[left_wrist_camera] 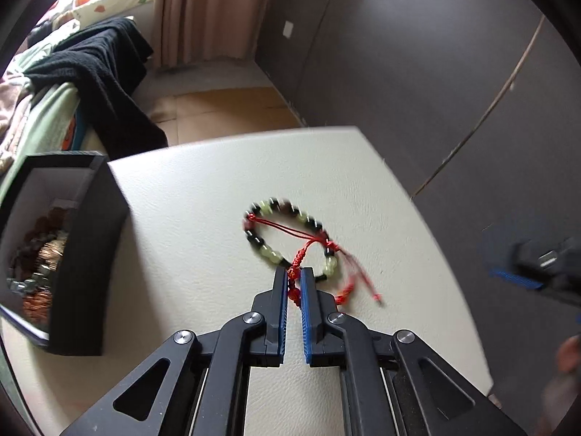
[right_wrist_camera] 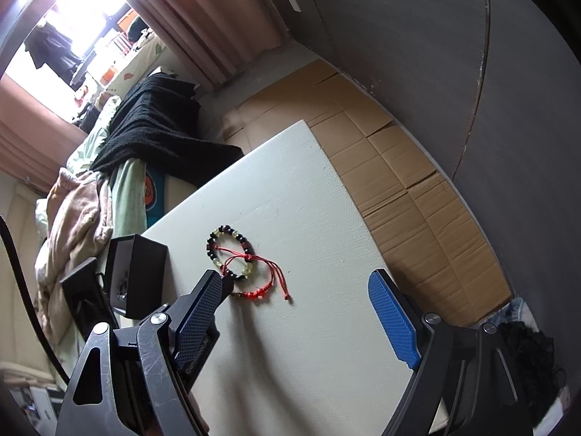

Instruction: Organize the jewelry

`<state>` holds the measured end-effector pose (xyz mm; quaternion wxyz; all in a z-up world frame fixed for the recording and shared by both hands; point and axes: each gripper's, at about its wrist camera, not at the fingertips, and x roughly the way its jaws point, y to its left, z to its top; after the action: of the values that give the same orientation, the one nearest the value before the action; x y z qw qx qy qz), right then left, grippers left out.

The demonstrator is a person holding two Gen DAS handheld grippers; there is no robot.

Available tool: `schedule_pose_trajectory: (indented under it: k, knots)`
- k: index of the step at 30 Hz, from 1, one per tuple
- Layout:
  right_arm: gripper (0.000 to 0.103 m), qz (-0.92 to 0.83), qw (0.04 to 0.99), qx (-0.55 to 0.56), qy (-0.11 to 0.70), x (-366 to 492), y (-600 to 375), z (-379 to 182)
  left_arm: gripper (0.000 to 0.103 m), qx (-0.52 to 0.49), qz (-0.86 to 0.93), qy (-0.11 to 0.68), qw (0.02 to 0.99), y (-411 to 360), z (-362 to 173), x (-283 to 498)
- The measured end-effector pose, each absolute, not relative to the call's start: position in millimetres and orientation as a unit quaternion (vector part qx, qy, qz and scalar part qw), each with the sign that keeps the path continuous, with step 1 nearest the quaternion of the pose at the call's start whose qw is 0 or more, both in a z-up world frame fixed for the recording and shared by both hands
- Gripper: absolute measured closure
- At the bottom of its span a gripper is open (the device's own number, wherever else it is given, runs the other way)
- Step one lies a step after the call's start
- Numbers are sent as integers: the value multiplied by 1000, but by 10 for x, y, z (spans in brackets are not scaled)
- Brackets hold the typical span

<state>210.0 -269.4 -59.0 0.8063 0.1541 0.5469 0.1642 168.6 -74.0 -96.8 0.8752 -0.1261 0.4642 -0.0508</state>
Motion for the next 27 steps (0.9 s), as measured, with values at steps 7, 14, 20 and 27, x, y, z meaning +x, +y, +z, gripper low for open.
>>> schedule_pose_trajectory:
  k: [7, 14, 20, 27]
  knots:
    - [20, 176, 805, 147, 548, 2120, -2464, -657, 96, -170, -57, 422, 888, -362, -580, 1514]
    - [36, 173, 806, 119, 554, 2193, -2141, -807, 96, -189, -48, 401, 895, -72, -391, 1399]
    - [50, 166, 819, 70, 544, 2306, -1882, -876, 96, -216, -27, 391, 894, 215, -324, 1318]
    - [61, 157, 827, 18, 539, 2385, -1722, -968, 96, -231, -14, 383, 894, 455, -265, 1245]
